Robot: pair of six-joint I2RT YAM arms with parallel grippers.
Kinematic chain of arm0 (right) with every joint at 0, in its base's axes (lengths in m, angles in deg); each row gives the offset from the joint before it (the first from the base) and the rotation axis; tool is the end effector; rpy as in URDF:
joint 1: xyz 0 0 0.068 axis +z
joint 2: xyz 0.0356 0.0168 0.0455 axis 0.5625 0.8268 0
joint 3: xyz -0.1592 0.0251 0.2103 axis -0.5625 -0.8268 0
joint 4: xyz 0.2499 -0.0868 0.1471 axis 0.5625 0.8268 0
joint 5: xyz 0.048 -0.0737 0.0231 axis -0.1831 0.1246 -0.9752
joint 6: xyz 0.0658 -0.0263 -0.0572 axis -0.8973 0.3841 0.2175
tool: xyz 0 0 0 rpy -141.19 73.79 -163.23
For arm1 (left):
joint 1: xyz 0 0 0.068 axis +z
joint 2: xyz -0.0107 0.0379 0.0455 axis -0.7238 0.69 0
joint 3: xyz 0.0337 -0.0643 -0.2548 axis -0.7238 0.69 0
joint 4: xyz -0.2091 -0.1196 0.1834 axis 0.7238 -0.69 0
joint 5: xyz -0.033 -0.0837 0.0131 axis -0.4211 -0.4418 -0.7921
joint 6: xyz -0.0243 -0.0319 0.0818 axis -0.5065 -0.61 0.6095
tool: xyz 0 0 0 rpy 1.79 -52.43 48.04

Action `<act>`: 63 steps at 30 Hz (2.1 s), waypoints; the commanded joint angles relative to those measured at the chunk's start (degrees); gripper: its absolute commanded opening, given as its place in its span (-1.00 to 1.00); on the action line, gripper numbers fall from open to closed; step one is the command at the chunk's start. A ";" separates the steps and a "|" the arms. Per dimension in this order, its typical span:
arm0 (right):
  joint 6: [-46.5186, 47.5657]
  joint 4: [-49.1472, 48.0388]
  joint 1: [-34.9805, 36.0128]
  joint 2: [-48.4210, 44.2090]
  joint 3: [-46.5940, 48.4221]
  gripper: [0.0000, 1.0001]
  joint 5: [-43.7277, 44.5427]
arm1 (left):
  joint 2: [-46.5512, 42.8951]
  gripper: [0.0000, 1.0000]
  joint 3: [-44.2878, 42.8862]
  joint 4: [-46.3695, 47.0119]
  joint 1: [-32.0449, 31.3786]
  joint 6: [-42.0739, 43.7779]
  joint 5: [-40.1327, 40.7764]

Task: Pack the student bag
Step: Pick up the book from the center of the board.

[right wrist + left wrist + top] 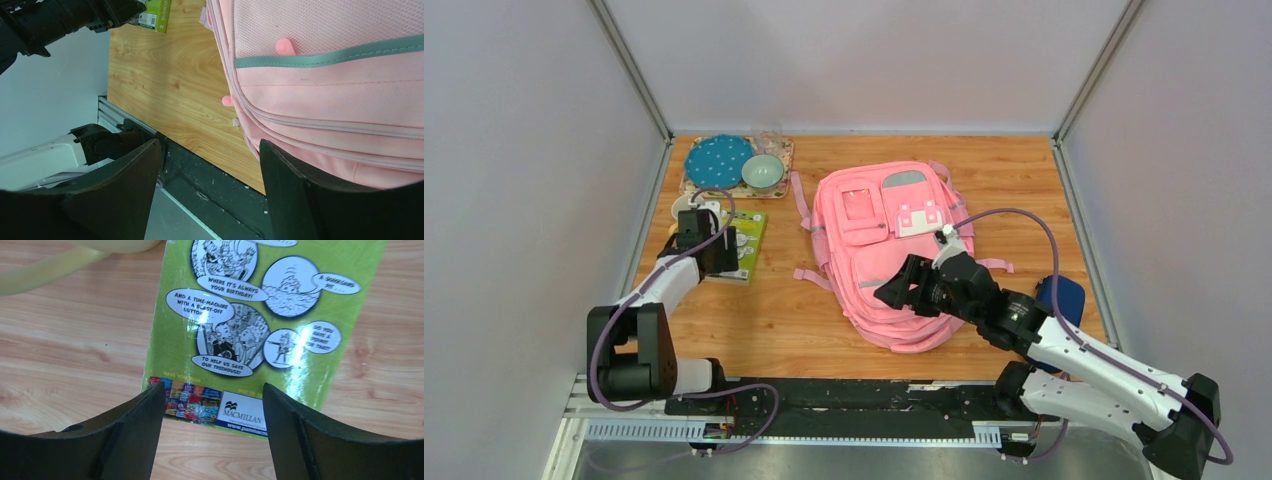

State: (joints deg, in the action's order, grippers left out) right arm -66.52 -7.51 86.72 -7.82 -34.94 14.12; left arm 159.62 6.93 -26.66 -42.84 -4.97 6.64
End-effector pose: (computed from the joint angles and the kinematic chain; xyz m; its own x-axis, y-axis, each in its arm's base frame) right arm 0.1698 0.2134 0.2332 -0.8075 0.2704 -0.5242 -0.1873 0.7253 0.6625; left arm 0.3176 0.0247 0.1153 -0.7650 -0.1161 -0.6335 -0.1533 0.9882 0.0041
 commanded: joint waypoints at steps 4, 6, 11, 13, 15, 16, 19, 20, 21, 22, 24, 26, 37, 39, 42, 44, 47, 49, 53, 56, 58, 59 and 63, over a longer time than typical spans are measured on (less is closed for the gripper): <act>0.15 -1.86 0.42 0.44 0.13 0.50 -0.70 | 2.41 0.58 -0.07 5.69 2.27 3.86 1.57; -0.12 -1.95 0.33 0.26 -0.22 0.50 -0.61 | 0.66 0.59 2.31 7.99 2.71 5.61 1.83; -0.12 -2.57 0.33 0.88 -0.40 0.50 -0.78 | 0.38 0.63 2.40 9.58 3.67 7.37 2.89; 0.06 -2.83 0.33 1.49 -0.23 0.50 -1.13 | 0.82 0.63 2.32 9.84 4.90 6.33 1.41; 0.14 -2.92 0.33 2.19 0.04 0.50 -1.40 | 2.14 0.66 2.14 9.67 6.30 5.36 -0.10; 0.32 -2.92 0.33 2.37 0.04 0.50 -1.57 | 2.75 0.66 1.53 9.15 6.66 4.66 -2.02; 0.14 -2.92 0.33 2.64 -0.05 0.50 -1.75 | 4.16 0.65 1.26 7.83 7.37 4.56 -6.93; 0.14 -3.01 0.33 2.64 -0.14 0.50 -1.66 | 4.43 0.65 1.52 7.74 7.37 4.65 -8.09; 0.23 -3.01 0.42 2.64 -0.14 0.50 -1.84 | 4.60 0.65 1.70 6.95 7.37 5.00 -9.32; 0.14 -2.92 0.33 2.55 -0.14 0.50 -1.75 | 4.78 0.63 1.61 5.81 7.37 6.13 -13.16; 0.32 -2.83 0.33 2.63 -0.05 0.50 -1.23 | 5.31 0.56 0.56 -0.05 7.37 7.89 -17.92; 0.32 -2.92 0.33 2.72 0.04 0.50 -1.05 | 5.22 0.54 1.17 -1.75 7.37 9.65 -21.98; 0.67 -3.44 0.33 3.51 0.22 0.50 -2.02 | 5.93 0.40 0.64 -6.32 7.28 11.24 -37.78; 0.67 -3.45 0.42 3.51 0.83 0.50 -1.75 | 5.57 0.31 0.82 -7.37 7.28 11.33 -39.99; 1.28 -4.32 0.51 4.74 2.49 0.50 -1.84 | 5.22 0.25 0.82 -9.31 7.19 10.45 -41.67; 1.90 -5.11 0.95 6.93 3.99 0.50 -1.93 | 5.05 0.22 -0.06 -10.54 7.19 9.66 -42.64; 3.13 -7.31 2.17 11.85 7.76 0.50 -1.67 | 4.17 0.19 -0.32 -11.43 7.19 8.00 -43.79; 4.44 -8.54 3.05 15.01 11.53 0.49 -1.49 | 3.38 0.18 0.73 -9.85 7.28 5.71 -43.26; 6.55 -8.72 4.11 25.72 19.19 0.49 -1.05 | 0.05 0.20 3.01 -5.63 7.28 0.62 -40.10; 7.79 -9.25 4.55 31.27 24.71 0.49 -0.34 | -1.54 0.25 3.81 -3.25 7.28 -3.52 -37.02; 8.40 -8.20 4.55 37.16 28.24 0.49 -0.17 | -1.64 0.25 3.54 -2.37 7.28 -5.63 -36.15; 8.67 -7.67 4.55 39.35 31.99 0.49 -0.52 | -1.64 0.25 3.54 -2.02 7.28 -6.50 -36.05; 9.98 -6.79 4.55 48.32 39.91 0.49 -1.32 | -2.16 0.25 5.73 1.93 7.28 -10.72 -36.58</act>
State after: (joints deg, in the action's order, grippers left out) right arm -59.33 -14.13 91.00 35.33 -2.76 12.48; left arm 159.32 10.80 -30.09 -35.45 -9.95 -30.19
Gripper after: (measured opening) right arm 0.744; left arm 0.627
